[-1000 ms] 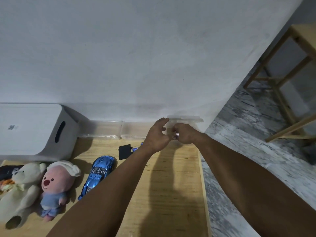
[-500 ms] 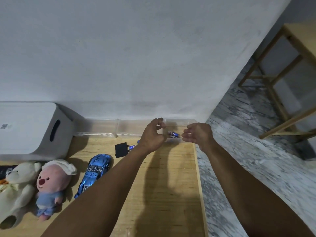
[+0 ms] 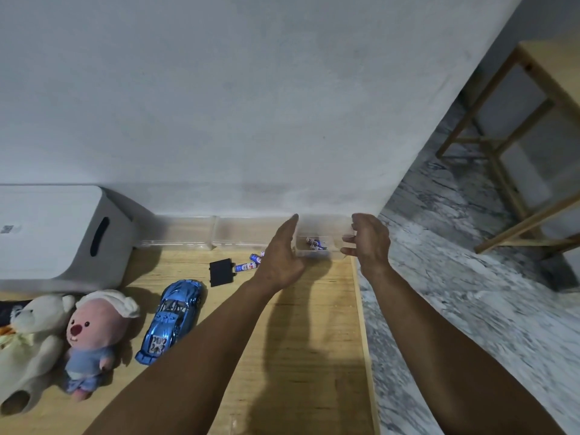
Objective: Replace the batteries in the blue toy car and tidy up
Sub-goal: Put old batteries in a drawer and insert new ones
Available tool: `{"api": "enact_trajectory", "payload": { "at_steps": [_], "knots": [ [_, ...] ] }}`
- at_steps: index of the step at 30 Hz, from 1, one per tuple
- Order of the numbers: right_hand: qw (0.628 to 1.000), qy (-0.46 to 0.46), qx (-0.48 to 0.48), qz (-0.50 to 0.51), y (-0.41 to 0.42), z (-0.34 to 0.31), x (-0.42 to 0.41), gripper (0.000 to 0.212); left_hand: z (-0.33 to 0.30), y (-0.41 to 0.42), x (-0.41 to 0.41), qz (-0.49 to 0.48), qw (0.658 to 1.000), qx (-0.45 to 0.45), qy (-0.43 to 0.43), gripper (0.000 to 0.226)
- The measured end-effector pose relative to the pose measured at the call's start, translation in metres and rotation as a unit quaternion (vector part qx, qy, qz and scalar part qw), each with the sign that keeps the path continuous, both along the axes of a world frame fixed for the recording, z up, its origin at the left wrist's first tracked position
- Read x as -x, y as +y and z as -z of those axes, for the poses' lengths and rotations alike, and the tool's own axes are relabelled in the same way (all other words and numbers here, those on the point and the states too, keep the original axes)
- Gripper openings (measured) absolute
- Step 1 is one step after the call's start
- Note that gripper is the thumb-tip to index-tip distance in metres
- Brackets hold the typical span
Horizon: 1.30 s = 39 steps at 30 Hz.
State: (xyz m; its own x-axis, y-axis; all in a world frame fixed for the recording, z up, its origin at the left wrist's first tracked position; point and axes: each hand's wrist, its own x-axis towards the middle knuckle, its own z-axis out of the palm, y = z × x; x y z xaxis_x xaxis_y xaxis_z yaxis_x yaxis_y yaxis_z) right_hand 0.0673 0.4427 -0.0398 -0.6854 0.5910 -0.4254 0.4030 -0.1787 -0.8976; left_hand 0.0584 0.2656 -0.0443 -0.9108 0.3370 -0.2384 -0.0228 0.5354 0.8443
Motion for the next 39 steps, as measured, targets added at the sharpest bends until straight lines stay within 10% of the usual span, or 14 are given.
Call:
{"api": "enact_trajectory", "payload": {
  "at_steps": [12,25,39],
  "knots": [
    [0.907,-0.122,-0.378,-0.139,-0.011,0.014,-0.006,0.024,0.009,0.0,-0.013,0.179,0.932,0.298,0.107,0.083],
    [0.812,-0.128,-0.477,-0.31,-0.01,0.026,-0.021,0.058,0.02,0.005,-0.015,0.24,0.863,0.426,0.126,0.1],
    [0.783,-0.137,-0.531,-0.294,-0.016,0.027,-0.019,0.053,0.023,0.006,-0.01,0.228,0.883,0.398,0.103,0.102]
  ]
}}
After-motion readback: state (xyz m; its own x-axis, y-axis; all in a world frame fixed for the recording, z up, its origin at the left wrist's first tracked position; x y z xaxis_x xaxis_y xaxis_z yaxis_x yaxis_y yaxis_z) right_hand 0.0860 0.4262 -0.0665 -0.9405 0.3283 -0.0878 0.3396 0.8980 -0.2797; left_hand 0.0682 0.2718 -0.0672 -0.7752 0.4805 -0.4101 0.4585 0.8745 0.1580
